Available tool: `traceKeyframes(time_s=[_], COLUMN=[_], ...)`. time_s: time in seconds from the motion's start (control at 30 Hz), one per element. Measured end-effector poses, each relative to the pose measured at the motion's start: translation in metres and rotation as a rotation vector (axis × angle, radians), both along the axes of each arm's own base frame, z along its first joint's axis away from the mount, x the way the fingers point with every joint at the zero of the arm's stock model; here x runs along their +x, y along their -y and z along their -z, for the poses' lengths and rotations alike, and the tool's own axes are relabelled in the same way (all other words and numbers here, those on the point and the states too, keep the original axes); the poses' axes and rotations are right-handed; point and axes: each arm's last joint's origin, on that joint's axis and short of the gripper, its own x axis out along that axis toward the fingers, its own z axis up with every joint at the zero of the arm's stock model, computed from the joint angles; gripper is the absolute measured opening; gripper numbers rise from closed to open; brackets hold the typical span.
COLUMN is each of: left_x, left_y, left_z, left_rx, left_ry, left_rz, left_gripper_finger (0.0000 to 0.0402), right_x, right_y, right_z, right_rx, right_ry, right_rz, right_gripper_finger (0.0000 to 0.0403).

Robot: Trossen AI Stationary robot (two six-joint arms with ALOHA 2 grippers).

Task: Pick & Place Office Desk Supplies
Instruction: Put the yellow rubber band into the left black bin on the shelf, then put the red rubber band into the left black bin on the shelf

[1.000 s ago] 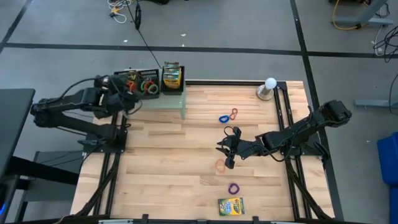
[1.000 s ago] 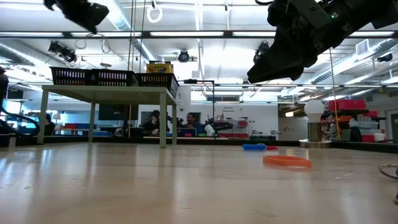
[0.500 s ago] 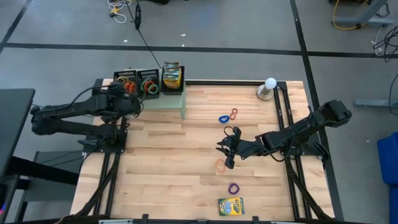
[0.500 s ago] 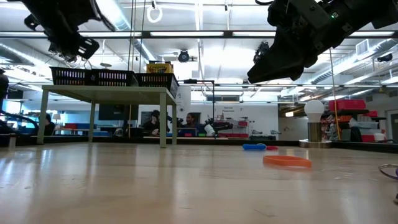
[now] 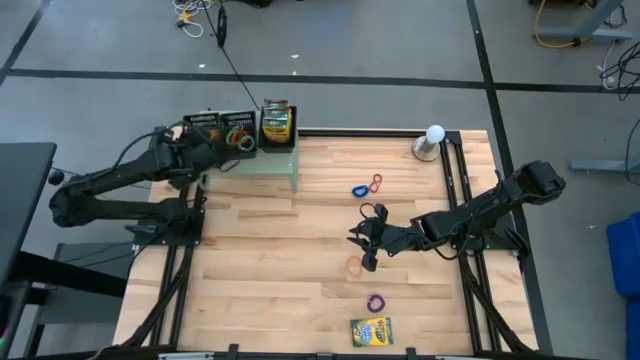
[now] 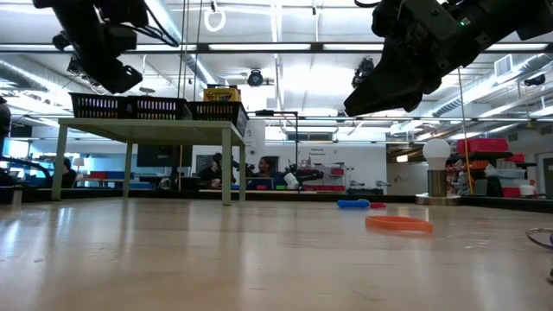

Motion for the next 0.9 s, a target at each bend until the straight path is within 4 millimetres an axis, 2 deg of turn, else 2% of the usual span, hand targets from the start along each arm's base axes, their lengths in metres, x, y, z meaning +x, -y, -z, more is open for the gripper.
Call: traceKeyframes(time_s=[0.23, 0.43, 0.67, 0.83, 0.9], left_x=[-0.002, -0.004, 0.008, 0.036, 0.047], left_y=[-0.010, -0.003, 0.021, 0.049, 0.062], left_z=[-0.023, -0.043, -0.044, -0.041, -0.034], left_rx=[-0.045, -0.075, -0.110, -0.091, -0.082], left_ry=[-0.016, 0.018, 0.094, 0.163, 0.182], left_rz=[0.018, 0.123, 0.359, 0.574, 0.672], left_gripper_finger=[0.0110, 0.0117, 0.0065, 0.0013, 0.0006], right_x=[0.000, 0.000, -0.001, -0.002, -0.003], right_y=[0.000, 0.000, 0.003, 0.005, 0.006], right_z=[0.000, 0.000, 0.000, 0.001, 0.002], right_rx=[0.000, 0.000, -0.085, -0.146, -0.158], right_ry=[0.000, 0.000, -0.007, -0.016, -0.025], right_rz=[0.000, 0.000, 0.042, 0.109, 0.118], right_gripper_finger=[0.0112, 0.0112, 0.0112, 0.0092, 0.0074])
